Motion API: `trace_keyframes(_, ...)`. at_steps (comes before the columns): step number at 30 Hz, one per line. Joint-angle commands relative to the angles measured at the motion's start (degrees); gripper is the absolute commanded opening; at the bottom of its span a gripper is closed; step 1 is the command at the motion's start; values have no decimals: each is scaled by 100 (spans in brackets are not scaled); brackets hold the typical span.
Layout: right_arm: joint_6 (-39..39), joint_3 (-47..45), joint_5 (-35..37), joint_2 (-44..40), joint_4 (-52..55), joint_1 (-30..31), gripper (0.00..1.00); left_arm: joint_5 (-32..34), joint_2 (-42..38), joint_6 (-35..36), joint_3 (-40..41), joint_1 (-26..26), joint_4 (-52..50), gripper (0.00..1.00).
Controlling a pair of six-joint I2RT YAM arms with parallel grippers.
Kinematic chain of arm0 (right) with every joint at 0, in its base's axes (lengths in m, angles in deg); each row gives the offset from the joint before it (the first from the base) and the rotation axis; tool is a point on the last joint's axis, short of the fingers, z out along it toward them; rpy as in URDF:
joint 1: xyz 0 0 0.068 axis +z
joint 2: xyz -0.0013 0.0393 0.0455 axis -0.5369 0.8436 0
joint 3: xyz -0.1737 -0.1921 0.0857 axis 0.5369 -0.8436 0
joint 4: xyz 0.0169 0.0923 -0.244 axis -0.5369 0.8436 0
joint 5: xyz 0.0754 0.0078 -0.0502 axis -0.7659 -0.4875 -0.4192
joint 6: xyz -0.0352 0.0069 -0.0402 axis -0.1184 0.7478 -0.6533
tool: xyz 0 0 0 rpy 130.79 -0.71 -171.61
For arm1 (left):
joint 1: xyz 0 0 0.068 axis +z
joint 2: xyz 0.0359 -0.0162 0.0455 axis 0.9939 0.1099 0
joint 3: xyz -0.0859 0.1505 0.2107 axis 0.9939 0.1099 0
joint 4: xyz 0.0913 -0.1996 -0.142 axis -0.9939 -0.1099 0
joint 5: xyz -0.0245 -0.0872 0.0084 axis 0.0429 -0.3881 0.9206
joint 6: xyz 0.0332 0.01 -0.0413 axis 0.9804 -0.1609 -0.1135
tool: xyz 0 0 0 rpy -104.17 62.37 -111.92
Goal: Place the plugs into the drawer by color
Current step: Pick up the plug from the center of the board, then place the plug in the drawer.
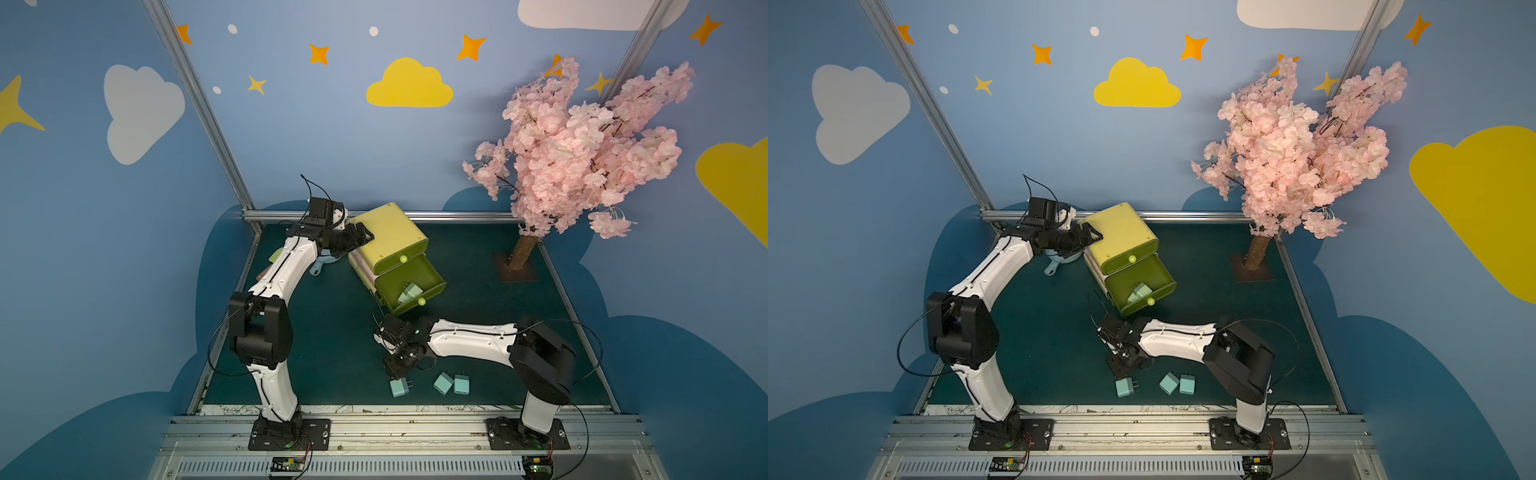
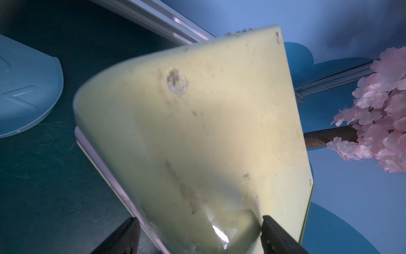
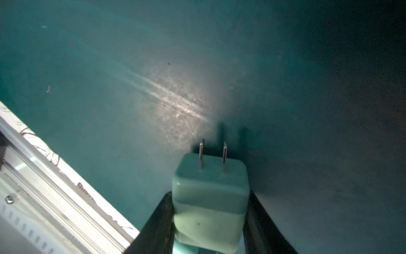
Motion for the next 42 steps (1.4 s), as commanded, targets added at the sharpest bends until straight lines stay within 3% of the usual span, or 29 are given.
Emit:
trace_keyframes(1, -307, 438, 394, -821, 604, -243, 30, 283, 222, 143, 60, 7, -396, 87)
trace_keyframes(5, -1106, 896, 1281, -1742, 1343, -944, 25, 233, 248, 121, 62, 1, -387, 87)
trace_keyframes(10, -1999, 760, 1309, -2172, 523, -2141, 21, 215, 198, 100, 77, 7, -360, 87)
trace_keyframes(16, -2563, 1569, 687, -1443, 159, -2700, 20, 169, 214, 59, 77, -8, -325, 87)
trace_keyframes(25, -2884, 2014, 853, -423, -1, -2913, 24, 165, 273, 57, 60, -11, -336, 87)
trace_keyframes(35, -2753, 2115, 634, -8, -8, -3105, 46, 169, 258, 67, 77, -12, -343, 87)
trace_keyframes(42, -2588, 2065, 439, -339, 96, -3225, 66, 164, 299, 70, 60, -15, -345, 87)
